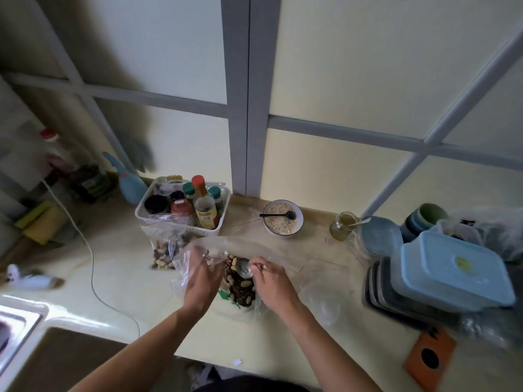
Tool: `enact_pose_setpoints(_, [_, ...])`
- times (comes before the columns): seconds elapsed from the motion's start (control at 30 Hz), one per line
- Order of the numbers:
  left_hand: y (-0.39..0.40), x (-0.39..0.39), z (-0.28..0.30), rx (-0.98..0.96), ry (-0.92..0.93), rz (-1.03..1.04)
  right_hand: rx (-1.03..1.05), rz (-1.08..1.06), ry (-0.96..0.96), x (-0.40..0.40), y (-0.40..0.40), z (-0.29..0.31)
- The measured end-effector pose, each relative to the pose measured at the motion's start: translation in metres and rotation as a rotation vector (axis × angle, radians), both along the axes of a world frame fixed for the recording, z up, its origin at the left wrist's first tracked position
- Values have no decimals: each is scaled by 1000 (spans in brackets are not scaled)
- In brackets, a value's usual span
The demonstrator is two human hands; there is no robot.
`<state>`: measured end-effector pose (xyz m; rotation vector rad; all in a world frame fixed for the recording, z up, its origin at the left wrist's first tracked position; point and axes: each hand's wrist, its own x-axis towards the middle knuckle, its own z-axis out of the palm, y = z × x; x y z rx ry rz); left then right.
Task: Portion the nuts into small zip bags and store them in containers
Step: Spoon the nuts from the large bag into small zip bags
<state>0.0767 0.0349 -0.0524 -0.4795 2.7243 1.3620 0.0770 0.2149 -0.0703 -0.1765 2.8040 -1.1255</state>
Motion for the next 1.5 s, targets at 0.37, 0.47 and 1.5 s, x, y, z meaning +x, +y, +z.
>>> enact_pose_setpoints(0.37, [36,-1,32,6,27,-149,281,-22,-133,-24,13,6])
enact_pose_setpoints(0.47, [58,-4,43,21,45,-141,254,-72,-85,-19,9,1])
enact_pose_setpoints(1.5, [122,44,13,-428,366,-314,-1194,-615,-584,17,35,-55])
